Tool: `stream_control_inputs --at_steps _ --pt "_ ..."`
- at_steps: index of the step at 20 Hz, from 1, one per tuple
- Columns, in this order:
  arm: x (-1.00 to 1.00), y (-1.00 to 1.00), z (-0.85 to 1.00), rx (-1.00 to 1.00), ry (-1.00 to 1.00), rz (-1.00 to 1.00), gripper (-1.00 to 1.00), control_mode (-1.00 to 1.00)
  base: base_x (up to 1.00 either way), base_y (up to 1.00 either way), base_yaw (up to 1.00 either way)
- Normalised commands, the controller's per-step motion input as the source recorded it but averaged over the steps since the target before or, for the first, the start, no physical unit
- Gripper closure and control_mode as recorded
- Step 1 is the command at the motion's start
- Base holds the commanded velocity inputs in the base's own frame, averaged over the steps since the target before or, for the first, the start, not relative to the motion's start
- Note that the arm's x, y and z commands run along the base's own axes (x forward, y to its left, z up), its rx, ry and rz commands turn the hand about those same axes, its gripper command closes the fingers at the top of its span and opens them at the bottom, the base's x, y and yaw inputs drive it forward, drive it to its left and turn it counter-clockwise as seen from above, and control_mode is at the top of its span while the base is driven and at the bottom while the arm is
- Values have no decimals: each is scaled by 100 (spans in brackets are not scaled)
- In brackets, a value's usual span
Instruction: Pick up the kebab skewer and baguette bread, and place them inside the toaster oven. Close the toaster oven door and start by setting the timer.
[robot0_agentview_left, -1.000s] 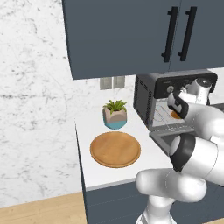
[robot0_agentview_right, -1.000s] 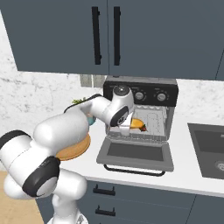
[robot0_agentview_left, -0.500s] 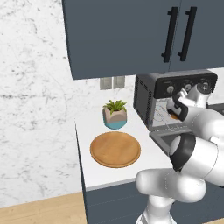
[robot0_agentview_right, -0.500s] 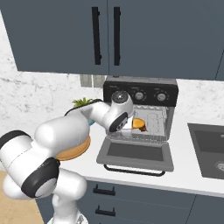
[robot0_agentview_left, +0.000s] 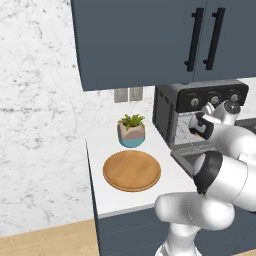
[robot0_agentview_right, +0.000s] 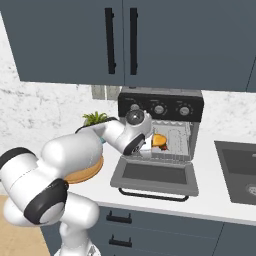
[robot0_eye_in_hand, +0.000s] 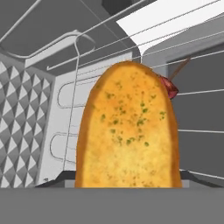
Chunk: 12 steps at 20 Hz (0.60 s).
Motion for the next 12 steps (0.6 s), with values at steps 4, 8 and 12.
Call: stream_control_inputs --at_steps 4,8,12 --pt "8 0 0 0 4 0 -100 -100 0 0 0" --pt "0 0 0 0 0 0 -100 -100 0 0 0" --pt "-8 0 0 0 0 0 -100 -100 0 0 0"
